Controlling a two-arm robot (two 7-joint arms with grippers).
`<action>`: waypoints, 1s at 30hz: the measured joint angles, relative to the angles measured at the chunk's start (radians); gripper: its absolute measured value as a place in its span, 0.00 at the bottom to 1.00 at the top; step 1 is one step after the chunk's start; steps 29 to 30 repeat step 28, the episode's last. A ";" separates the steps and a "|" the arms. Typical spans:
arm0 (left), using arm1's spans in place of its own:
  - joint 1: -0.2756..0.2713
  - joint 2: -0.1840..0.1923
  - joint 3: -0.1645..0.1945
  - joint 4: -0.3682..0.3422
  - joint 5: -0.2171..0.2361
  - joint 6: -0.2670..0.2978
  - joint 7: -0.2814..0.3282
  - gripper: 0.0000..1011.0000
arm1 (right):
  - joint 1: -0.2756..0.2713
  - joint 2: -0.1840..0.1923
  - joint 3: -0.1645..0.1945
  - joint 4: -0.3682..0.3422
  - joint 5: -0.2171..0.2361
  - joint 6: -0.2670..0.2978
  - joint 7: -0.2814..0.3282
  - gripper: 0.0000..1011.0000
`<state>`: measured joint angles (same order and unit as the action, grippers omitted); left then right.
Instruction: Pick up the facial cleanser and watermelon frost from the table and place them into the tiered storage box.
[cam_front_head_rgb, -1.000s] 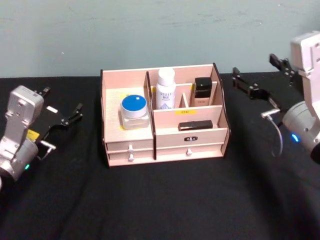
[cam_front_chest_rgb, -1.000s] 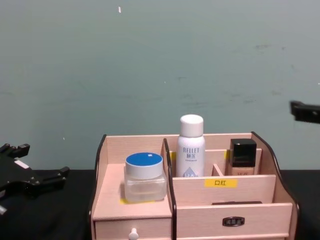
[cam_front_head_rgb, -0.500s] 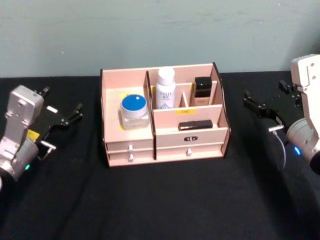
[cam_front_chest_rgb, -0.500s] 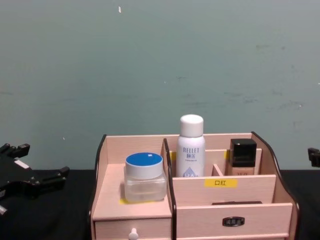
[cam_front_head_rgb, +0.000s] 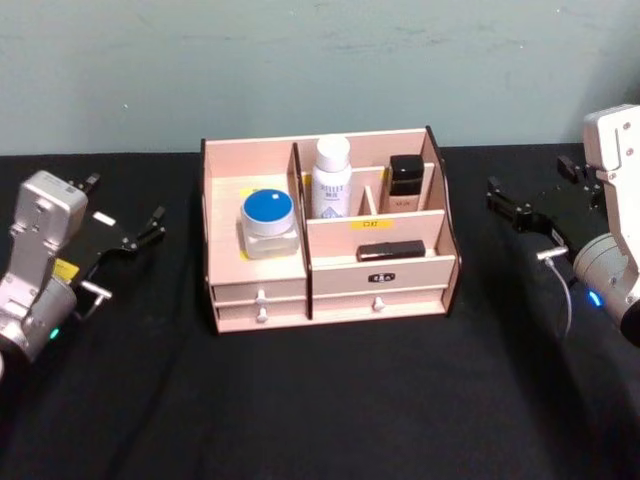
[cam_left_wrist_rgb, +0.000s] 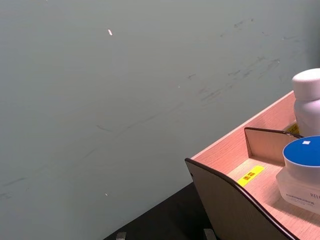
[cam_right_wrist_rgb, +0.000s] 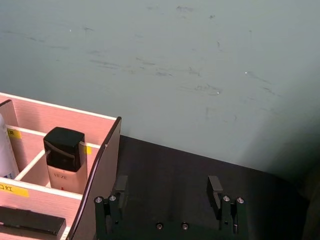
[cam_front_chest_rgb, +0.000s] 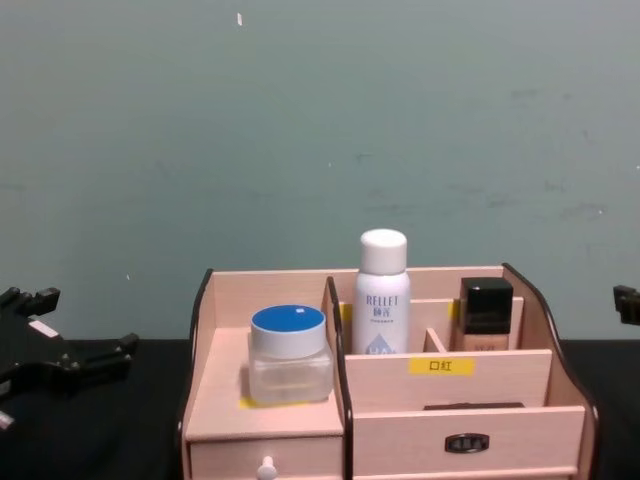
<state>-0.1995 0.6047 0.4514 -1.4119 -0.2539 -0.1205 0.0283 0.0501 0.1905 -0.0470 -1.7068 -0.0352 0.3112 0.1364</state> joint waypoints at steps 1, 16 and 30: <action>0.000 0.000 0.000 0.000 0.000 0.000 0.000 0.99 | 0.000 0.000 0.000 -0.001 0.000 0.000 0.000 0.99; 0.000 0.000 0.000 0.000 0.000 0.000 0.000 0.99 | 0.000 0.001 -0.002 -0.005 0.002 -0.002 0.001 0.99; 0.000 0.000 0.000 0.000 0.000 0.000 0.000 0.99 | 0.000 0.001 -0.002 -0.006 0.003 -0.002 0.002 0.99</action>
